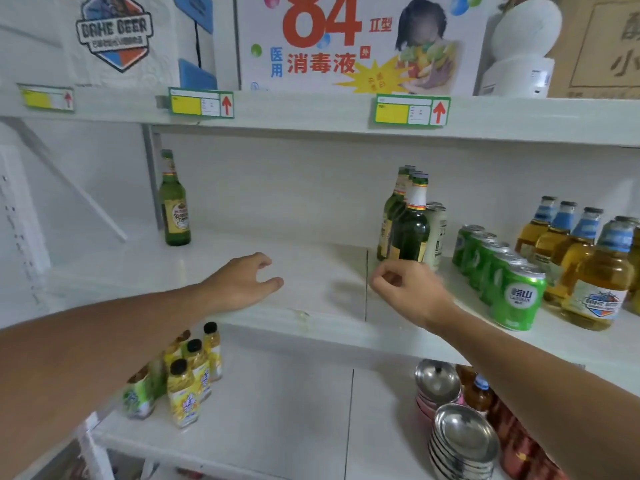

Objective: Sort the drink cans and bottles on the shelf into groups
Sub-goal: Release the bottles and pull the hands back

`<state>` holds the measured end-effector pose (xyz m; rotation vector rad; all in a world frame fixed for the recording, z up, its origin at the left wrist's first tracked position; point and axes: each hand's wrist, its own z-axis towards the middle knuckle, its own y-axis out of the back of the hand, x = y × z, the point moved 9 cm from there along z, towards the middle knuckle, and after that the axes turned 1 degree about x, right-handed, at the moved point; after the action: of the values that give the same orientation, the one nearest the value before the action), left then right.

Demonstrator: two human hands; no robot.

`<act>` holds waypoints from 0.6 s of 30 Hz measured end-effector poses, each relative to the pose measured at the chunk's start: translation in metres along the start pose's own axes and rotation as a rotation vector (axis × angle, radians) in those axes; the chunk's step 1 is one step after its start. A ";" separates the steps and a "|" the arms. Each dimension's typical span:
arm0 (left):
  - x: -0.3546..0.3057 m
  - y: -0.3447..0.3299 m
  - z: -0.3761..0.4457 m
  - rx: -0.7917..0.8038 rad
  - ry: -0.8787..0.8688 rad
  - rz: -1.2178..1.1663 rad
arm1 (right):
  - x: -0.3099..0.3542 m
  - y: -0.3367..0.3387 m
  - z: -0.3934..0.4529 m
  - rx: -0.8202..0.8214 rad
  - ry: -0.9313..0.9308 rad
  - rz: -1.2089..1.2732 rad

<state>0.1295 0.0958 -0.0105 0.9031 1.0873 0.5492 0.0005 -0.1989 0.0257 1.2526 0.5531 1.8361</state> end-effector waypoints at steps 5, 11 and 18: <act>0.074 0.057 -0.044 -0.064 0.094 0.024 | 0.080 -0.073 0.022 0.145 0.096 -0.101; 0.161 0.118 -0.096 -0.049 0.209 0.167 | 0.158 -0.162 0.050 0.278 0.168 -0.206; 0.214 0.172 -0.119 -0.087 0.278 0.218 | 0.220 -0.230 0.093 0.348 0.231 -0.206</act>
<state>0.1105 0.3945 0.0033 0.8910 1.2109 0.9174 0.1370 0.1027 0.0150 1.1570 1.1256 1.7676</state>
